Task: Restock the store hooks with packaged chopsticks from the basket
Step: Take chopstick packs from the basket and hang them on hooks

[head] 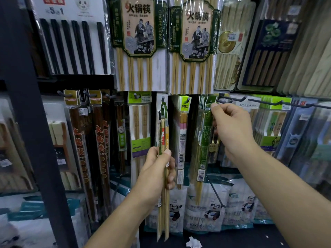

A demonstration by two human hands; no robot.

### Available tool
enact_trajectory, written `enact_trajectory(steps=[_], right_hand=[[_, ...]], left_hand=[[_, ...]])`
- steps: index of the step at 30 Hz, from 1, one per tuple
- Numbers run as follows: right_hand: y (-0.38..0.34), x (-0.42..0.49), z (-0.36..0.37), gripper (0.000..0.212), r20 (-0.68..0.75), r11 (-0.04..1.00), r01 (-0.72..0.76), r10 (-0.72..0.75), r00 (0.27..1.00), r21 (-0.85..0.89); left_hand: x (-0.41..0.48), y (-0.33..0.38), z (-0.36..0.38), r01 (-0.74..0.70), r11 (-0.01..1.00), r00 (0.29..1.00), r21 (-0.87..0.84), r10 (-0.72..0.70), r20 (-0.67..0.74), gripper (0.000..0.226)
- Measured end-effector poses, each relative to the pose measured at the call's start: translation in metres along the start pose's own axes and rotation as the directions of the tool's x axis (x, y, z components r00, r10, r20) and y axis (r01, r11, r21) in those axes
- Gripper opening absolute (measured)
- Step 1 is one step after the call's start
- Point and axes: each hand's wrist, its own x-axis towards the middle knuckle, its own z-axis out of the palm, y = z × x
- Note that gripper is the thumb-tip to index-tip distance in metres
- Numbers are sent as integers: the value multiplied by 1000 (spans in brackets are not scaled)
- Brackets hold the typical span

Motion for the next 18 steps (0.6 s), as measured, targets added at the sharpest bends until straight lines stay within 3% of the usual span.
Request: enact_trajectory(steps=[8, 14, 18], right_hand=[[7, 1, 0, 30, -14, 998, -9, 8, 1000, -62], [2, 1, -2, 27, 4, 996, 67, -67, 998, -53], [-3, 3, 0, 28, 12, 998, 42, -41, 999, -49]], left_hand=[[-2, 1, 2, -65, 995, 997, 81, 61, 41, 40], [-2, -1, 0, -80, 994, 995, 81, 75, 58, 37], [-1, -3, -2, -90, 992, 994, 87, 85, 64, 33]])
